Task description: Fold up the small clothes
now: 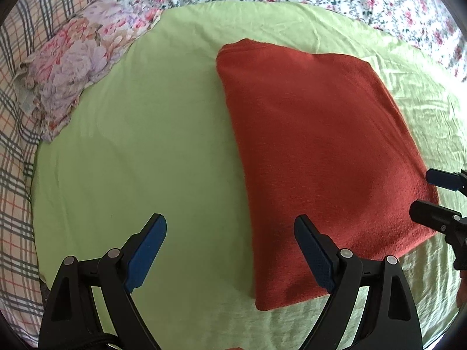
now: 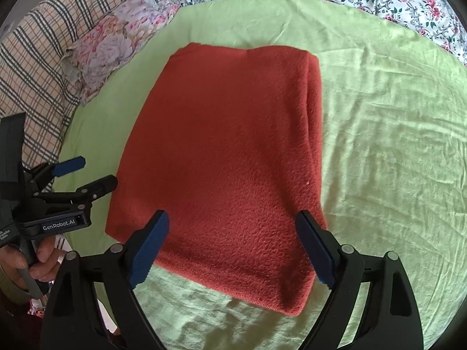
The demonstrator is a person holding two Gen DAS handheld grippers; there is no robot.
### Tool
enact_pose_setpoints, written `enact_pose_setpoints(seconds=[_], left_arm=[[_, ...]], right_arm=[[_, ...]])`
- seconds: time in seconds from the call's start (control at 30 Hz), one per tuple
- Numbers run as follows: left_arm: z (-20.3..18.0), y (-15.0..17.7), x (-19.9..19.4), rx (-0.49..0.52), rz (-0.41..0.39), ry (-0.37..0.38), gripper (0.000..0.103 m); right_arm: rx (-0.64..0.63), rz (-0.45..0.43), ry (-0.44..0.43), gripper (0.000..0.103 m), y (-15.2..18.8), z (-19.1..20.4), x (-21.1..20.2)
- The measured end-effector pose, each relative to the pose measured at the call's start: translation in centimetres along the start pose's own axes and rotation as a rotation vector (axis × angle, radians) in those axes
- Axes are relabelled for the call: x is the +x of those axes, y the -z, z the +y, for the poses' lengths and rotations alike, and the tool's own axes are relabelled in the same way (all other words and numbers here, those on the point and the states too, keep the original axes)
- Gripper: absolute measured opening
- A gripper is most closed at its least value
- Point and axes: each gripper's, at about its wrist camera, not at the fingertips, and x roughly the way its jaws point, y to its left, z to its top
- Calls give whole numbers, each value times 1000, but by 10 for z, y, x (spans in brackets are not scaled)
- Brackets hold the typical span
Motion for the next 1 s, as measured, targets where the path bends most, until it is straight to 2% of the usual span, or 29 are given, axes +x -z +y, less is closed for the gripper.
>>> enact_pose_setpoints(seconds=[0.37, 1.0], left_arm=[[-10, -1, -2, 50, -18, -1, 92], [-12, -2, -7, 70, -24, 36, 94]], right_arm=[[-29, 10, 12, 90, 4, 6, 1], [-28, 7, 20, 90, 9, 4, -5]])
